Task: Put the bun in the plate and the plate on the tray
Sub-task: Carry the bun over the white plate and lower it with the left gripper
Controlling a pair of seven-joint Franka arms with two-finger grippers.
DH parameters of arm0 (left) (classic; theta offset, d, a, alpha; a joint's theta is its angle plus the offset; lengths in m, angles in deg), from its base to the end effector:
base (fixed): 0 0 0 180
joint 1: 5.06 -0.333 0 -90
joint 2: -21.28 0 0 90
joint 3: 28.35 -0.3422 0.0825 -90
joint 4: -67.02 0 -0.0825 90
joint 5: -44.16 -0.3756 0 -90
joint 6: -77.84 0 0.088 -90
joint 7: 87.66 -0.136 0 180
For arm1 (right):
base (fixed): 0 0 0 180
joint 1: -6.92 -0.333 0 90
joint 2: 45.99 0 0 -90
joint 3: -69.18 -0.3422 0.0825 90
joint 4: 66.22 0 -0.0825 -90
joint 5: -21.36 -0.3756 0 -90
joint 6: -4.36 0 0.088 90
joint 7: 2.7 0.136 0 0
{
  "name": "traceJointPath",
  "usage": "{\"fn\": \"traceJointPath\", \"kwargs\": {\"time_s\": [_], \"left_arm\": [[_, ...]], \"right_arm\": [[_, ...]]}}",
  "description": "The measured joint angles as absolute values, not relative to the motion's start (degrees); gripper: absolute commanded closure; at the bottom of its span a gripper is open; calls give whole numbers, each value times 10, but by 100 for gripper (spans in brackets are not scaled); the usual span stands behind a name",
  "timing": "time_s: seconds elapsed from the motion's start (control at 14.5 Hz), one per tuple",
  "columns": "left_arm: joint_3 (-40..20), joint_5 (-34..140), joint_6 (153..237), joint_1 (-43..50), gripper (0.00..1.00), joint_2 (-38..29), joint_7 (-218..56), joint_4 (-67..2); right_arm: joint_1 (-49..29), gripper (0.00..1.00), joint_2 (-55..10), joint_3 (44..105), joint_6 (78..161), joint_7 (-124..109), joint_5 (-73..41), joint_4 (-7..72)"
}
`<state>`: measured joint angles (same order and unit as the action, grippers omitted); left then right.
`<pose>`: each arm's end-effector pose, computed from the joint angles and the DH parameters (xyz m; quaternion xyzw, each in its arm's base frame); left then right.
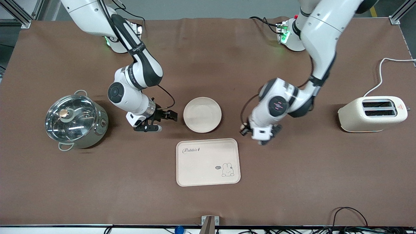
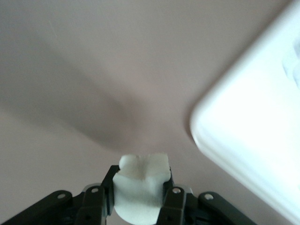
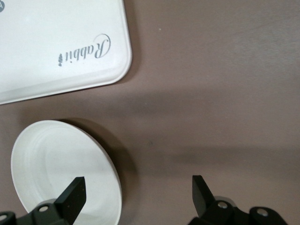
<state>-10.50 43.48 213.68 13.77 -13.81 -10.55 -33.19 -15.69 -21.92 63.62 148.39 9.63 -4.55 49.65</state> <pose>0.5562 -0.3893 0.2385 0.9263 0.3668 -0.0599 0.0615 0.5440 0.2935 0.2499 -0.9859 0.0458 0.0237 0.1589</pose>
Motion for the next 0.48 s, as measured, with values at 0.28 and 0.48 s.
{"fn": "traceJointPath", "kwargs": {"time_s": [0.28, 0.48], "left_arm": [[-108, 435, 2140, 238, 50, -171, 16, -286], [-109, 435, 2155, 272, 20, -211, 36, -258]], "right_arm": [[-180, 0, -188, 636, 1501, 130, -46, 470], [-189, 0, -174, 636, 1509, 140, -46, 458]]}}
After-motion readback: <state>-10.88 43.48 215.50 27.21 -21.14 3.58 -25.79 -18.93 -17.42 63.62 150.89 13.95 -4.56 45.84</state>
